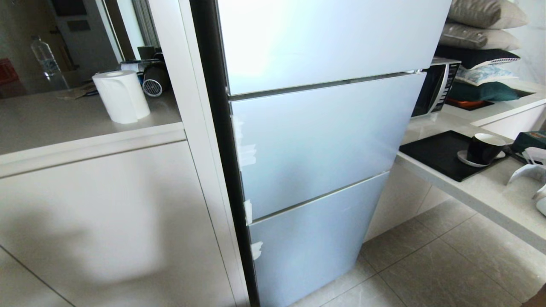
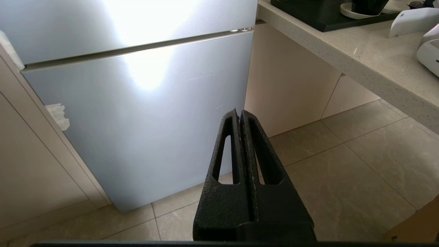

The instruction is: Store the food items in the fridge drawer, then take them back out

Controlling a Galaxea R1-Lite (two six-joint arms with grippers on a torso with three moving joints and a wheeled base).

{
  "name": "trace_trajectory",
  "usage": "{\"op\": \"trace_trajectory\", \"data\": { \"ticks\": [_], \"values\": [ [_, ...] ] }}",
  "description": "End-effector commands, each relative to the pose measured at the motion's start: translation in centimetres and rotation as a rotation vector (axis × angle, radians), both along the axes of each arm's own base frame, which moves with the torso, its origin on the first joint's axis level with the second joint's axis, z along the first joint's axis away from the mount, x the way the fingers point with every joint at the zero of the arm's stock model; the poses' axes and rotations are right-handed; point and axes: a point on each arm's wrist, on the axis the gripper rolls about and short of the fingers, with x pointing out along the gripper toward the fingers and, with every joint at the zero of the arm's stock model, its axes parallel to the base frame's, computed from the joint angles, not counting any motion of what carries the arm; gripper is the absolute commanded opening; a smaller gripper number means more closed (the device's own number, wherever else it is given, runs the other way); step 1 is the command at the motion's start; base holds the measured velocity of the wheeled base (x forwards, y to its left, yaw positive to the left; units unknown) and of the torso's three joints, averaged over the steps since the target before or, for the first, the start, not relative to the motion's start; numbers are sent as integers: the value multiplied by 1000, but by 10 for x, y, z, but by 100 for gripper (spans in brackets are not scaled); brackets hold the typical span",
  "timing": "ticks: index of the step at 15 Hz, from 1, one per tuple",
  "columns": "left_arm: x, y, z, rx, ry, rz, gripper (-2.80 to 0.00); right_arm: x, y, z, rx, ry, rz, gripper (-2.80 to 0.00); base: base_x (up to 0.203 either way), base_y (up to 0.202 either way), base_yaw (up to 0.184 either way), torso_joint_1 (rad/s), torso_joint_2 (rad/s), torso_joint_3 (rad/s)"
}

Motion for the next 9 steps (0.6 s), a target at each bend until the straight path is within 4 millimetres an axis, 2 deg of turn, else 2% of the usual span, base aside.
{"op": "trace_trajectory", "data": {
  "ticks": [1,9],
  "values": [
    [0,0,0,0,0,0,-280,0,0,0,-1,1,1,-280,0,0,0,0,0,0],
    [0,0,0,3,2,1,-280,0,0,0,-1,1,1,-280,0,0,0,0,0,0]
  ]
}}
